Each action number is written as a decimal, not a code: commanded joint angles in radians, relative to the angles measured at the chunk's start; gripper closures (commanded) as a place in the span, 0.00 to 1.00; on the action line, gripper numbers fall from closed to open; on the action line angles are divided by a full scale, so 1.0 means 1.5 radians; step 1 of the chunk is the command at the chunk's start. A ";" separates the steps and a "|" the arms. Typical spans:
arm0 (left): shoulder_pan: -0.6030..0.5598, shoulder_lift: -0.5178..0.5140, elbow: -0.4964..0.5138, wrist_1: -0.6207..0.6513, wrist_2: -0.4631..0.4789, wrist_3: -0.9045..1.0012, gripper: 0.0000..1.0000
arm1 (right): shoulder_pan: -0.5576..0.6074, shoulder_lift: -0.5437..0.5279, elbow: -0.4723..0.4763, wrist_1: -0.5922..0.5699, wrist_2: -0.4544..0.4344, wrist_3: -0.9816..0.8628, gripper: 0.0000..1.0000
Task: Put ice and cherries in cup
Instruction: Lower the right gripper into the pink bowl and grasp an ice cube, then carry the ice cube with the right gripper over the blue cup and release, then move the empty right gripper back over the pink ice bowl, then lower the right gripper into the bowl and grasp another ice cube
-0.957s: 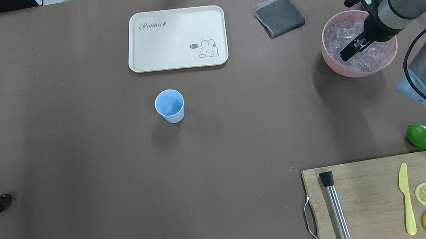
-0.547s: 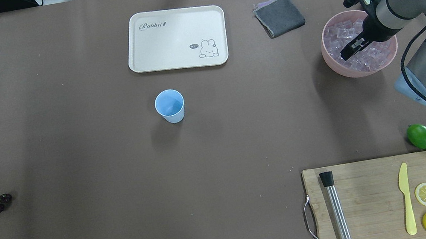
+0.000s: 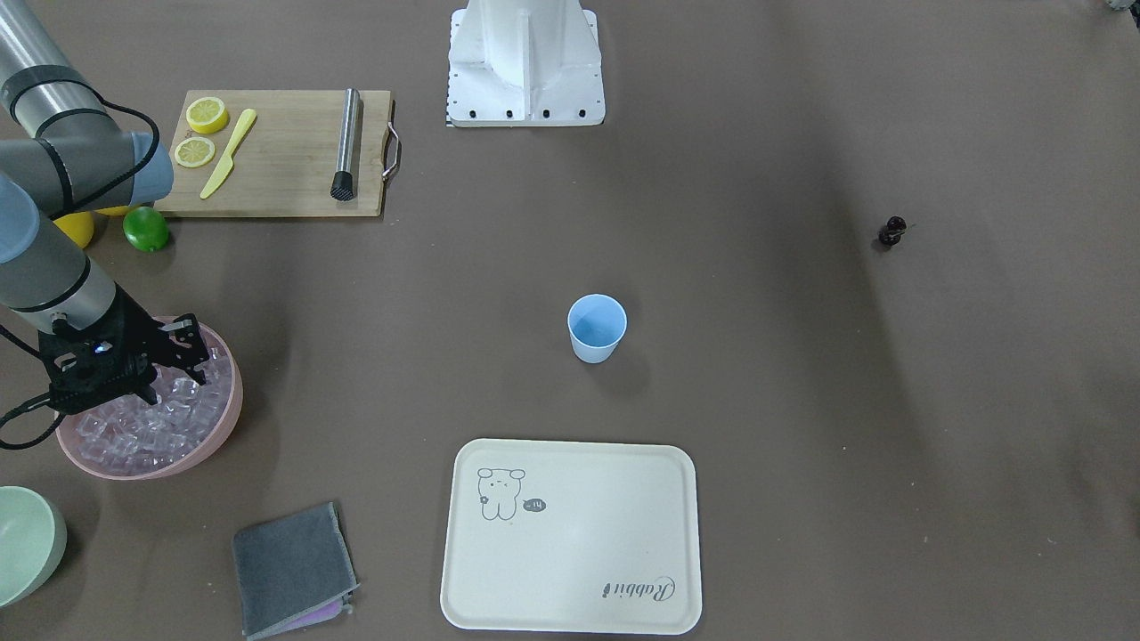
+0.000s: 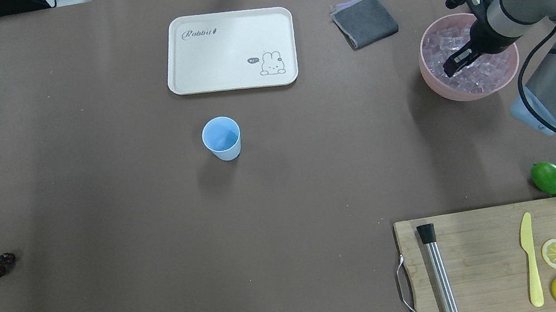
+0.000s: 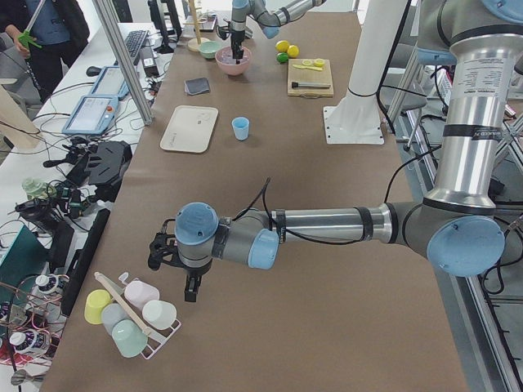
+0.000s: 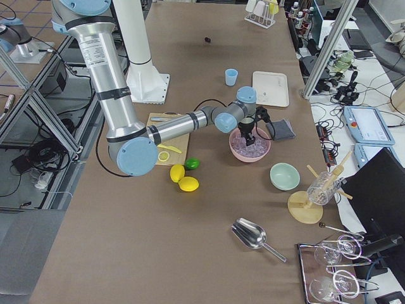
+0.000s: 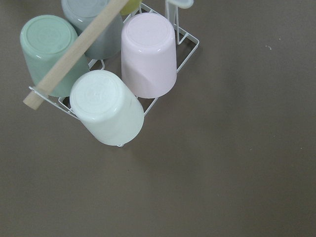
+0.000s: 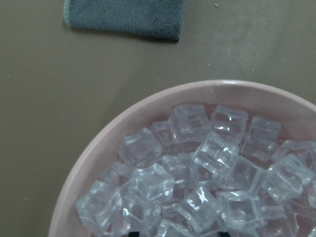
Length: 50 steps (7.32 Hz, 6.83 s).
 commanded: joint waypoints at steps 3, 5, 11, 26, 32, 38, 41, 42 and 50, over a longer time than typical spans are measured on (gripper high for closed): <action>0.000 0.000 0.000 0.000 0.000 0.000 0.02 | -0.012 0.007 -0.028 0.018 -0.008 0.022 0.66; 0.000 0.002 -0.001 0.000 -0.001 0.000 0.02 | -0.012 0.015 -0.024 0.028 -0.003 0.024 0.74; 0.001 0.003 0.001 -0.001 0.000 0.000 0.02 | 0.000 0.196 0.084 -0.254 0.029 0.166 0.75; 0.000 0.008 0.002 -0.003 -0.001 0.002 0.02 | -0.274 0.399 -0.035 -0.214 -0.247 0.418 0.06; 0.000 0.008 0.001 -0.004 -0.003 0.000 0.02 | -0.042 0.003 0.130 -0.103 -0.106 0.035 0.09; 0.000 0.008 -0.001 -0.005 -0.004 0.000 0.02 | -0.011 -0.030 0.078 -0.105 -0.175 -0.114 0.11; 0.000 0.007 -0.002 -0.005 -0.004 0.001 0.02 | -0.019 -0.018 0.044 -0.099 -0.176 -0.115 0.16; 0.000 0.007 -0.003 -0.005 -0.005 0.001 0.02 | -0.020 -0.025 0.044 -0.098 -0.176 -0.117 0.15; 0.000 0.007 -0.001 -0.005 -0.004 0.002 0.02 | -0.042 -0.016 0.035 -0.098 -0.175 -0.113 0.77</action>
